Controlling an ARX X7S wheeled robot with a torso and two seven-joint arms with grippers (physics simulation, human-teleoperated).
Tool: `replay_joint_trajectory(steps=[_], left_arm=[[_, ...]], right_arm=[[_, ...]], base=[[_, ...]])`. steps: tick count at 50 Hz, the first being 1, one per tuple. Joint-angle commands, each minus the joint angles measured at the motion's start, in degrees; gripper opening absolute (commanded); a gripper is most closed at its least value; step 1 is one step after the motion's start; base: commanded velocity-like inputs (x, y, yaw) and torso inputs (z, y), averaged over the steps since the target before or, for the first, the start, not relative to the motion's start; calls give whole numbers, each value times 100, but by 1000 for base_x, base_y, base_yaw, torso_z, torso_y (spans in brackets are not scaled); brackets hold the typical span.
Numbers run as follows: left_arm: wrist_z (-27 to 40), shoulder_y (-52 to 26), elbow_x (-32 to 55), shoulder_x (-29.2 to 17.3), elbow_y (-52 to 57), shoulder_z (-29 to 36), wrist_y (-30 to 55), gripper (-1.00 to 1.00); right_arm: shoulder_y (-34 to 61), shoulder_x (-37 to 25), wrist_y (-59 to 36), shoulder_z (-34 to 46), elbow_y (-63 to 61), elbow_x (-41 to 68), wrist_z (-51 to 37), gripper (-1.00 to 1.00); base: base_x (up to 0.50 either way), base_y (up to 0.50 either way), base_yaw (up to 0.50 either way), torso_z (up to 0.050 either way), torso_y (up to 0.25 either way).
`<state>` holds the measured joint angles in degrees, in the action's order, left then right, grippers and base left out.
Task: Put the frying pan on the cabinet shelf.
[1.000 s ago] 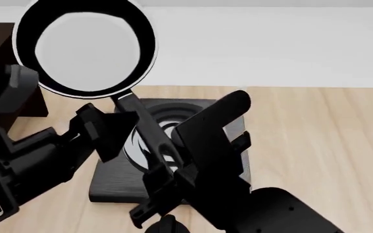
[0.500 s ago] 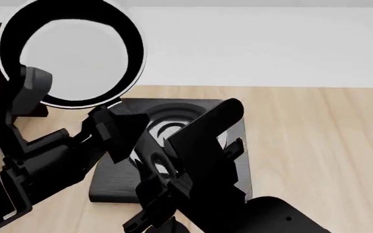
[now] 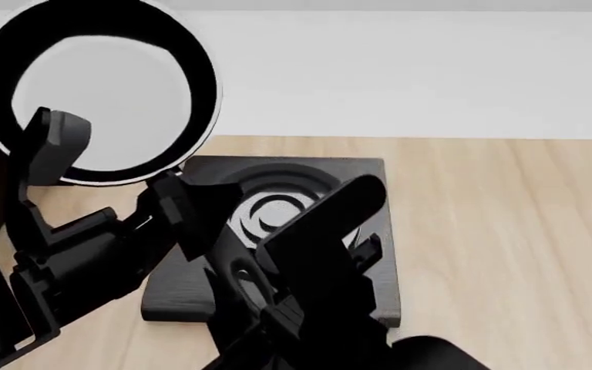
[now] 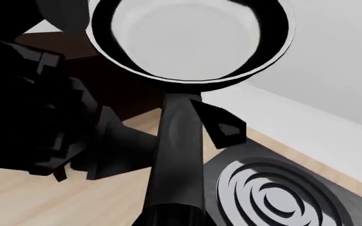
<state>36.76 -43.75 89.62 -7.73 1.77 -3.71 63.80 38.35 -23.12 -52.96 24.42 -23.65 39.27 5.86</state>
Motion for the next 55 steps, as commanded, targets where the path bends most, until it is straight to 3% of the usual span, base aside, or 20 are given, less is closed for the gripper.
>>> replay_joint_trajectory(steps=[1, 2, 3, 28, 29, 55], left_arm=[[39, 49, 64, -22, -43, 9, -118, 100], [75, 58, 96, -18, -40, -5, -131, 100], [93, 65, 111, -21, -38, -9, -140, -100], [151, 53, 60, -36, -35, -33, -544, -100], [132, 45, 36, -41, -57, -39, -576, -100], [-61, -561, -306, -274, -885, -421, -1365, -100]], right_arm=[[22, 5, 101, -157, -201, -55, -57, -100], [18, 14, 104, -169, -179, -50, -66, -100], [26, 8, 97, -154, -189, -59, -70, -100], [-128, -45, 325, -115, -204, -150, -121, -100], [-139, -51, 340, -104, -196, -150, -102, 100], [-621, -104, 504, -618, -787, 138, -544, 100]], base=[[0, 0, 0, 0, 0], [0, 0, 0, 0, 0], [0, 0, 0, 0, 0], [0, 0, 0, 1, 2], [0, 0, 0, 0, 0], [0, 0, 0, 0, 2]])
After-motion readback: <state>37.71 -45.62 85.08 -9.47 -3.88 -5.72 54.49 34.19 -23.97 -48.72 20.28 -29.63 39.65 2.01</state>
